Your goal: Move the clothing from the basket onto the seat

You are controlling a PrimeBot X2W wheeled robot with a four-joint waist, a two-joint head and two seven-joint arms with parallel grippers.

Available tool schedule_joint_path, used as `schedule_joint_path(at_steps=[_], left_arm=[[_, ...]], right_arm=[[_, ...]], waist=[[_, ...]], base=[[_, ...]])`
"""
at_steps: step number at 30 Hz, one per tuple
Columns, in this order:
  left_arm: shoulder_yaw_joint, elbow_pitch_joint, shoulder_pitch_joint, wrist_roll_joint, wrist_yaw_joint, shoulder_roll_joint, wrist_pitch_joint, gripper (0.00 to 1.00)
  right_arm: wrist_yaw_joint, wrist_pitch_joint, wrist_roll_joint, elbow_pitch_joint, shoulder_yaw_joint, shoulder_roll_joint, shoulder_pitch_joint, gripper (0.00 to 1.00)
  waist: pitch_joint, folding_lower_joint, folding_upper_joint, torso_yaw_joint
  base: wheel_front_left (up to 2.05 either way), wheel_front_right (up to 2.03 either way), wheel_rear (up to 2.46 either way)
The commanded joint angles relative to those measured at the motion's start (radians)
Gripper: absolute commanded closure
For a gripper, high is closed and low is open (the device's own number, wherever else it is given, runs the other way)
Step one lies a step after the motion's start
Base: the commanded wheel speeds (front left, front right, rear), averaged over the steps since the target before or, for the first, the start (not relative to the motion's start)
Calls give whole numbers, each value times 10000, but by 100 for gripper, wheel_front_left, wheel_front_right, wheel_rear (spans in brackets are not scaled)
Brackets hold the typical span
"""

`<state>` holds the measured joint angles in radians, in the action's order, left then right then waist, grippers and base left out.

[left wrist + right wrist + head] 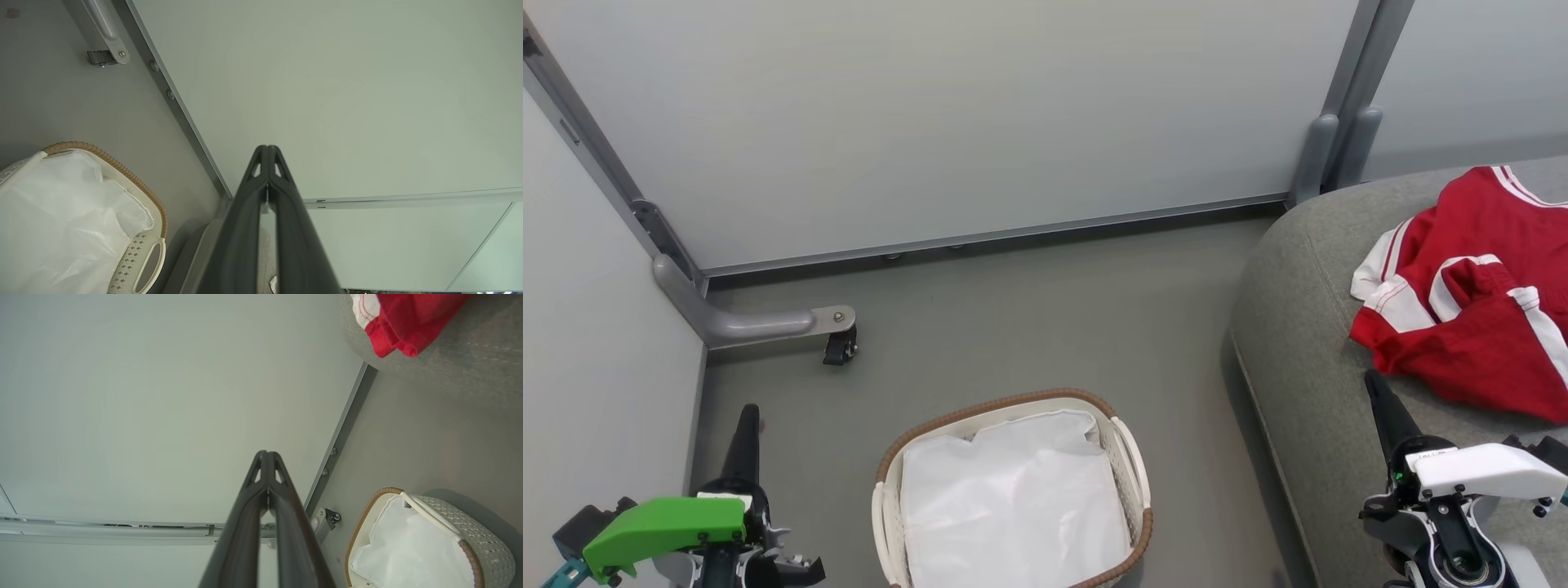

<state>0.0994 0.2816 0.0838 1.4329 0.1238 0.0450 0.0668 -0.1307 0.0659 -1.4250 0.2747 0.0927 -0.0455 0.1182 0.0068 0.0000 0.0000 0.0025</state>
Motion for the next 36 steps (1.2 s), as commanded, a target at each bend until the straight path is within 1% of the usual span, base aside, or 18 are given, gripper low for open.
schedule_joint_path(at_steps=[1,24,36], left_arm=[[56,-105,243,198,52,75,47,100],[168,-392,325,1817,98,84,493,100],[165,-384,301,1817,99,85,510,100]], right_arm=[[-1,70,-202,-97,56,-61,-69,100],[0,522,-1883,-331,235,-77,-149,100],[0,509,-1894,-329,235,-76,-151,100]], waist=[[-2,0,0,-1],[-36,0,0,-24],[-37,0,0,-25]], base=[[0,0,0],[0,0,0],[0,0,0]])
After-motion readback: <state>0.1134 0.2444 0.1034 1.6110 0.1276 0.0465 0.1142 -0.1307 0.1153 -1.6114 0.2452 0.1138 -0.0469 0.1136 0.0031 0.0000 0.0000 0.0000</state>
